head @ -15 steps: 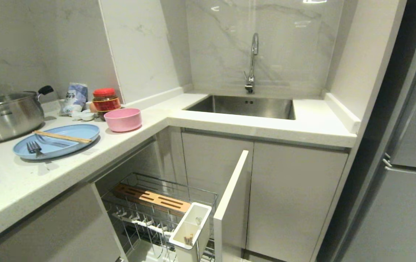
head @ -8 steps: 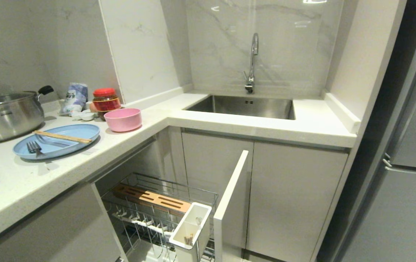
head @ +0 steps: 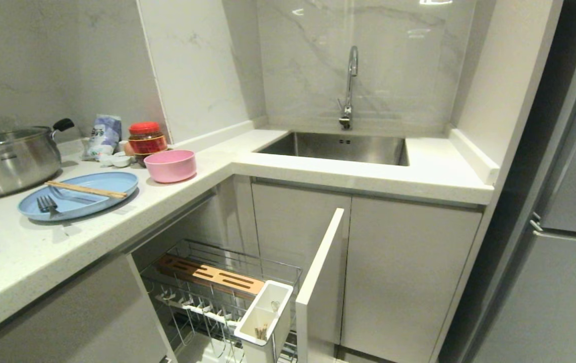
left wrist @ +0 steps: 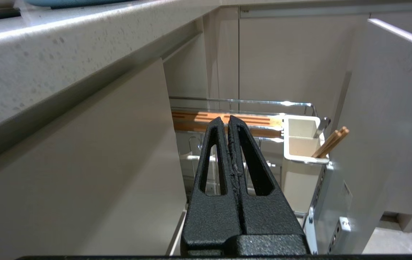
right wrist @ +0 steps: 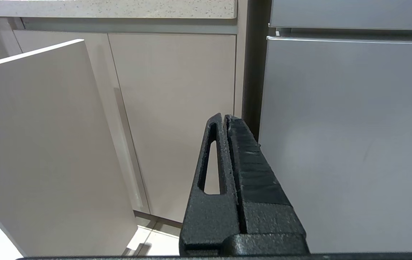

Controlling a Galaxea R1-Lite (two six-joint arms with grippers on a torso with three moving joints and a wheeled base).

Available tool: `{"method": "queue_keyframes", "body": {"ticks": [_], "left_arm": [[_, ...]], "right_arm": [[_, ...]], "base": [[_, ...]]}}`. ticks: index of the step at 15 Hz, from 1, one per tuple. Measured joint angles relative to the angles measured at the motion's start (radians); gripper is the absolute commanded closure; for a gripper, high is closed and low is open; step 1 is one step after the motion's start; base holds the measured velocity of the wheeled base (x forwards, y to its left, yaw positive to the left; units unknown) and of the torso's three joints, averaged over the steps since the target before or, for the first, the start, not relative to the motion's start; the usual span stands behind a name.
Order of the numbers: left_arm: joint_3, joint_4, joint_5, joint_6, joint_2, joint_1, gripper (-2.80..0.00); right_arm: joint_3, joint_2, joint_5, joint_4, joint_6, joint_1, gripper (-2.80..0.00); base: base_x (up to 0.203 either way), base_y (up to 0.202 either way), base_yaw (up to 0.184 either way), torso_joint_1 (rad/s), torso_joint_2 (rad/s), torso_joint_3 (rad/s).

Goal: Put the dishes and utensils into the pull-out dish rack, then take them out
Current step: Pick up the chopsticks and place it in the cupboard

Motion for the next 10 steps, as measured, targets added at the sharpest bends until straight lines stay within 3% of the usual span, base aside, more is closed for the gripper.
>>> {"method": "queue_keyframes", "body": {"ticks": [6,10], "left_arm": [[0.005,0.0,0.004,-0.013,-0.001,0.0,0.0],[0.005,-0.002,0.012,-0.057,-0.001,0.0,0.0]], "right_arm": [[0.0,0.0,0.0,0.0,0.0,0.0,0.0],[0.0,0.0,0.0,0.0,0.0,0.0,0.0]], "base": [[0.0,0.0,0.0,0.0,0.0,0.0],[0.0,0.0,0.0,0.0,0.0,0.0]]}}
